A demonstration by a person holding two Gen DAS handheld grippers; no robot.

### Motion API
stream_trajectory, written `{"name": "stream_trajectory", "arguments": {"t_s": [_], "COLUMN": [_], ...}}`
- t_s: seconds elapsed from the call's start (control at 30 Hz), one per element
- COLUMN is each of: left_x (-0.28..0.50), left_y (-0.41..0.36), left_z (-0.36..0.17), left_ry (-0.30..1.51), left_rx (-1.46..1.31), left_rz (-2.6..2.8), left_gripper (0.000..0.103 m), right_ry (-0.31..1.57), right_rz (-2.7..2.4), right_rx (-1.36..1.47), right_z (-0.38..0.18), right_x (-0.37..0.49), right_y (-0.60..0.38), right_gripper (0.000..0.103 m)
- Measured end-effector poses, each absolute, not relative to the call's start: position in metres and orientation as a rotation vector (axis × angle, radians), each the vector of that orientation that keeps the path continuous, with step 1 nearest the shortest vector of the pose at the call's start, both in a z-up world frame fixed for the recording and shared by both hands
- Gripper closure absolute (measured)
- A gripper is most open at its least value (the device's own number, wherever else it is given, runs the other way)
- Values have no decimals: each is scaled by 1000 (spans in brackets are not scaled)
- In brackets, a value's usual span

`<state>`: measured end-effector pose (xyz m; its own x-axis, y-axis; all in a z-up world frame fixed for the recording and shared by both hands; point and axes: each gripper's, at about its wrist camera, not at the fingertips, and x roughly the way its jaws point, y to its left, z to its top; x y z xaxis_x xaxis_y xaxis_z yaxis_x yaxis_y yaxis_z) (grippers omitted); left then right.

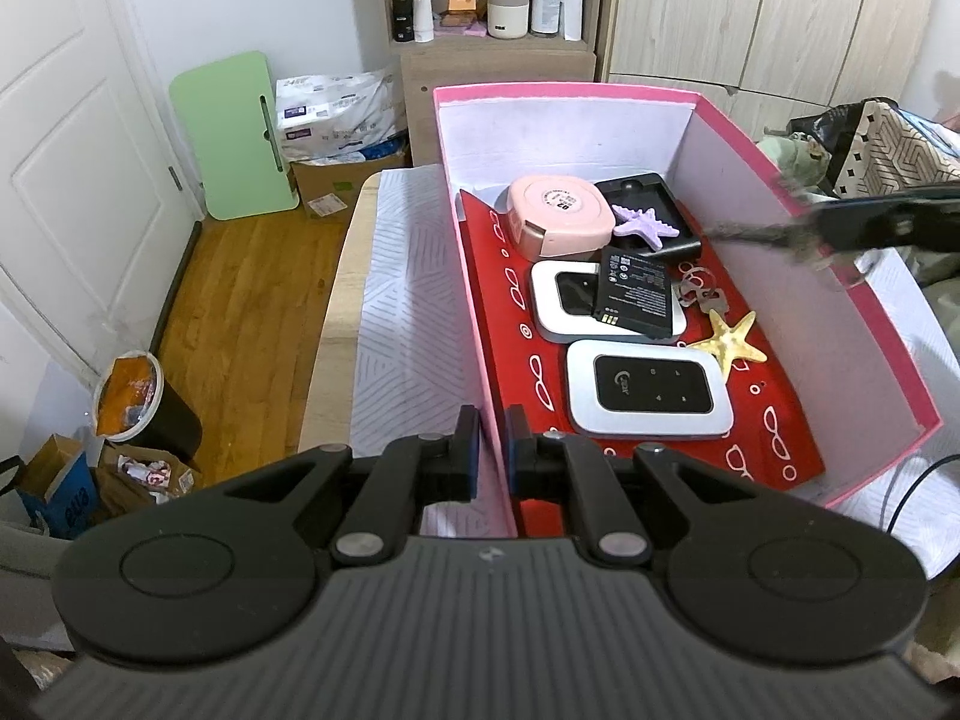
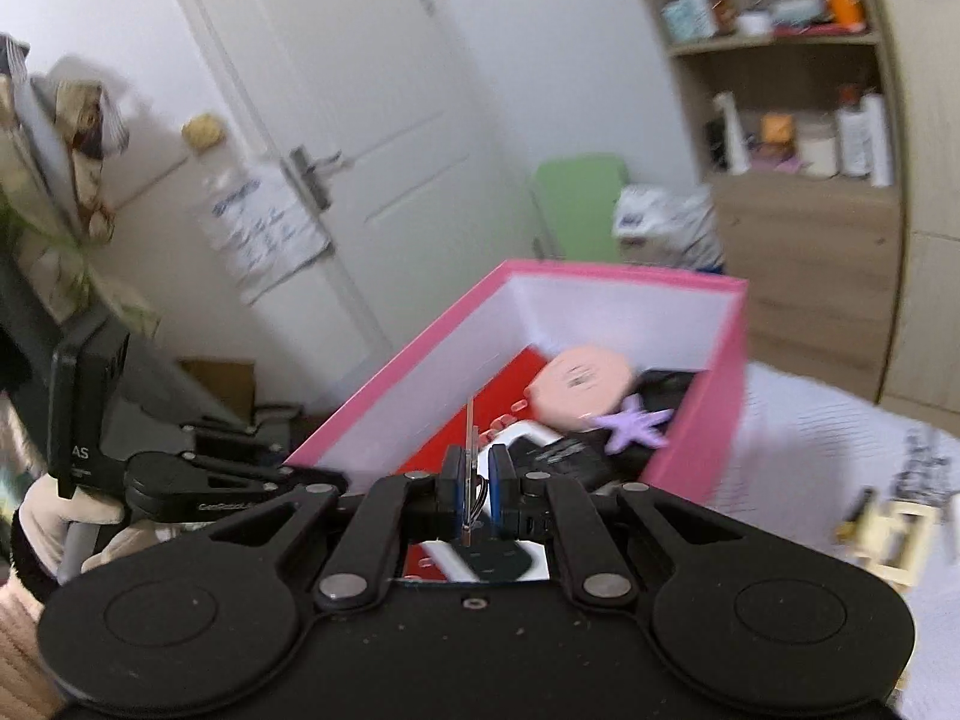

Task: Organize rigid objects
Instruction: 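Carry the silver key into the box and lower it near the routers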

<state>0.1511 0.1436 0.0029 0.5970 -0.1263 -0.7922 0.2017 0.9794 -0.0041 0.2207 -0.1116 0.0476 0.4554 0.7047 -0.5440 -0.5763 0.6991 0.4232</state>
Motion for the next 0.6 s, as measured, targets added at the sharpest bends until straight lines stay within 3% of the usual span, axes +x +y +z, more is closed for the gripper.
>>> {"name": "stream_trajectory", "arguments": {"t_s": [0.43,0.6], "left_x": [148,150], "left_y": [154,156], "left_z": [1,0], "left_ry": [885,882], "left_rx": [25,2], "left_rz": [-216,-225], "left_gripper": [93,92], "right_ry": [1073,961], "right_rz": [804,749], "right_rx": [154,133], "right_z": [3,14], "right_x": [266,261], "right_y": [-15,-26], "right_gripper": [93,86]}}
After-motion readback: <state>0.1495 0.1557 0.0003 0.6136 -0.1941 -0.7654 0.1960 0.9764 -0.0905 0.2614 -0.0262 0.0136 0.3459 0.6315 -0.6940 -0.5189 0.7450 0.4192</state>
